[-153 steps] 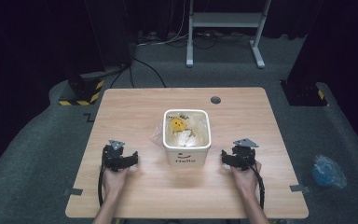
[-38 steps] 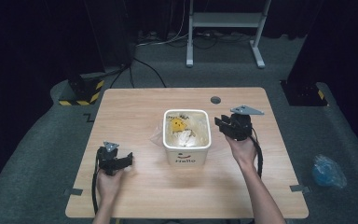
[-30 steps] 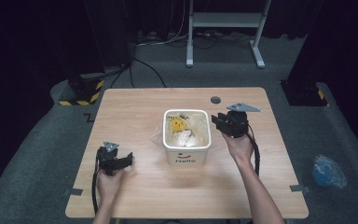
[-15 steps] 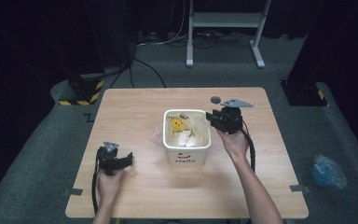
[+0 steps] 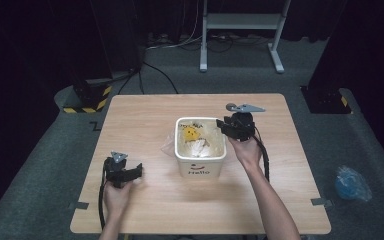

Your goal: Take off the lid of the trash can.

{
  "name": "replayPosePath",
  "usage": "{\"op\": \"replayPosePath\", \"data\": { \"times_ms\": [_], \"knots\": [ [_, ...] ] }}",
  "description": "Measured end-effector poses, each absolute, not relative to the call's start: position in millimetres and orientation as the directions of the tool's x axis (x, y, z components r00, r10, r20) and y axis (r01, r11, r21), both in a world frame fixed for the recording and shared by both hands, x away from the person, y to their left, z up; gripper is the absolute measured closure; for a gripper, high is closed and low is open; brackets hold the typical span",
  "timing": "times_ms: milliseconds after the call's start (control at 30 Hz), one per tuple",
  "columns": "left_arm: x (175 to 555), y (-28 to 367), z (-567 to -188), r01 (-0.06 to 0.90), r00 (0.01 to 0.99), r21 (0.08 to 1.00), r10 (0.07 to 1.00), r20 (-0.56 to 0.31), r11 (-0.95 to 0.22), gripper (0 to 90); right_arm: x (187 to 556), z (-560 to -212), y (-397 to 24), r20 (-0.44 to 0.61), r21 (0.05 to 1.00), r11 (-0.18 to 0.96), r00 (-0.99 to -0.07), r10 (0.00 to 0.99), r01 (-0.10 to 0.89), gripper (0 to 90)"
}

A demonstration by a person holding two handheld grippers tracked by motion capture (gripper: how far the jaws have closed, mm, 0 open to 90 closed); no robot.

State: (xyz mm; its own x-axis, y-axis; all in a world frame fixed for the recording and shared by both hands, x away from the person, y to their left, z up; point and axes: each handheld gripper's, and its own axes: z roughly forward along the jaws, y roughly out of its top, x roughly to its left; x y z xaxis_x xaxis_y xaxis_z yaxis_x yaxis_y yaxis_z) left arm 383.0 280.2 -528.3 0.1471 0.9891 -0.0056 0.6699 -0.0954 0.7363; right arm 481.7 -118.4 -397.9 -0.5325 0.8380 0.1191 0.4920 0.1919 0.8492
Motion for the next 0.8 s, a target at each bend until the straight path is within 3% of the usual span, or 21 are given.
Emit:
{"op": "replayPosePath", "data": {
  "times_ms": [400,800],
  "knots": [
    [383,280,-528,0.671,0.15,0.735,0.989,-0.007,-0.097,17.9,489,-405,-111,0.117,0.842,0.202,-0.534,0.837,0.501,62.4],
    [383,280,-528,0.671,0.15,0.735,0.989,-0.007,-0.097,17.9,492,-409,-107,0.095,0.836,0.227,-0.539,0.837,0.5,68.6]
  ]
}}
